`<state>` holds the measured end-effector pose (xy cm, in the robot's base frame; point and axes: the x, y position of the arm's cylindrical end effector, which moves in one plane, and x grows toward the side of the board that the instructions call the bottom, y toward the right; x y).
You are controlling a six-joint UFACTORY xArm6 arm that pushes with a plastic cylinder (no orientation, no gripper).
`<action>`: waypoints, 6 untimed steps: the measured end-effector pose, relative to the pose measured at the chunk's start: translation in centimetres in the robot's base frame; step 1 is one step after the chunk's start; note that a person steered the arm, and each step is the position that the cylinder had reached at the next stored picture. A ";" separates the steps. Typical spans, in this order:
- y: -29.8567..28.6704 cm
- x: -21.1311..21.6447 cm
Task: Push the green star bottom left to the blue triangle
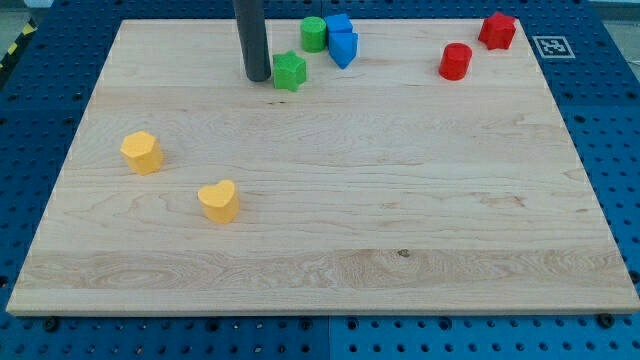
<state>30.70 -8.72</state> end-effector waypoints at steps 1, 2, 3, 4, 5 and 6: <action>0.0 0.0; 1.1 0.0; 2.7 0.7; 3.9 2.3; 4.5 2.5; 6.2 2.5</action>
